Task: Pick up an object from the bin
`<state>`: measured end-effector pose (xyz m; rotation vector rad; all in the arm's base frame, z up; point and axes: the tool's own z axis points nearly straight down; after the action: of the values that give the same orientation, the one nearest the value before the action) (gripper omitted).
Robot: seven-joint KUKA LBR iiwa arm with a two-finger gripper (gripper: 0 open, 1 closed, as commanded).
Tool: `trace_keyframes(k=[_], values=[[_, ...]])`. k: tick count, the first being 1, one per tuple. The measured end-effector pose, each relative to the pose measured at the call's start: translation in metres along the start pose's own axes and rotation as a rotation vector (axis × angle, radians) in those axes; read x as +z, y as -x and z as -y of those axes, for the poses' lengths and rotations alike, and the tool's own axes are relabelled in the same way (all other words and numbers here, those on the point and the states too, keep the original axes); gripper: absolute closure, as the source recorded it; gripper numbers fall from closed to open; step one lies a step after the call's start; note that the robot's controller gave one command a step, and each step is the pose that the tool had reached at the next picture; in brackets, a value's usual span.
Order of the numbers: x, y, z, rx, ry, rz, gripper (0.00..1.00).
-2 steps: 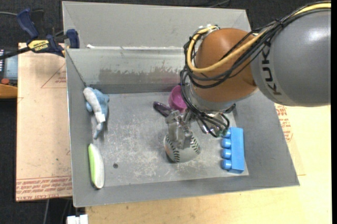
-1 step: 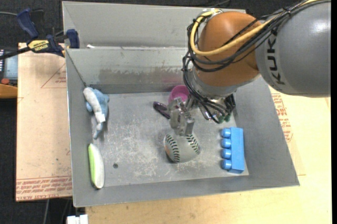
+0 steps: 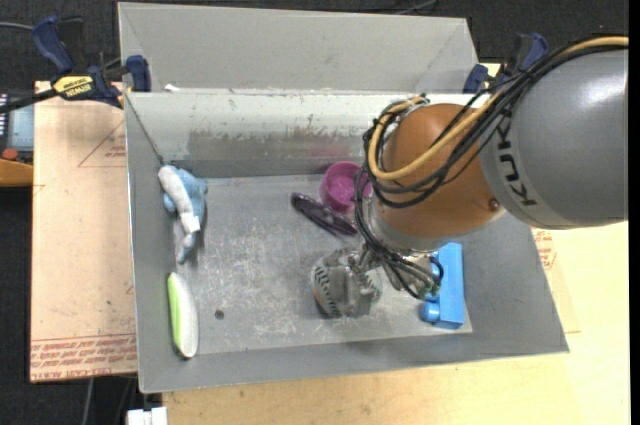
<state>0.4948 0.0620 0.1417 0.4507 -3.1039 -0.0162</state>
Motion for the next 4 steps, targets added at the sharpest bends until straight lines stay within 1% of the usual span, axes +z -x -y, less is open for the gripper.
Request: trace_keyframes(k=[1,2,3,4], values=[[-0.035,0.019,0.009,0.002,-0.007,0.019,1.00],[-0.107,0.007,0.000,-0.005,-0.001,0.010,1.00],[-0.051,0.024,0.007,0.004,-0.004,0.015,1.00],[-0.064,0.003,-0.032,-0.086,0.001,0.009,1.00]])
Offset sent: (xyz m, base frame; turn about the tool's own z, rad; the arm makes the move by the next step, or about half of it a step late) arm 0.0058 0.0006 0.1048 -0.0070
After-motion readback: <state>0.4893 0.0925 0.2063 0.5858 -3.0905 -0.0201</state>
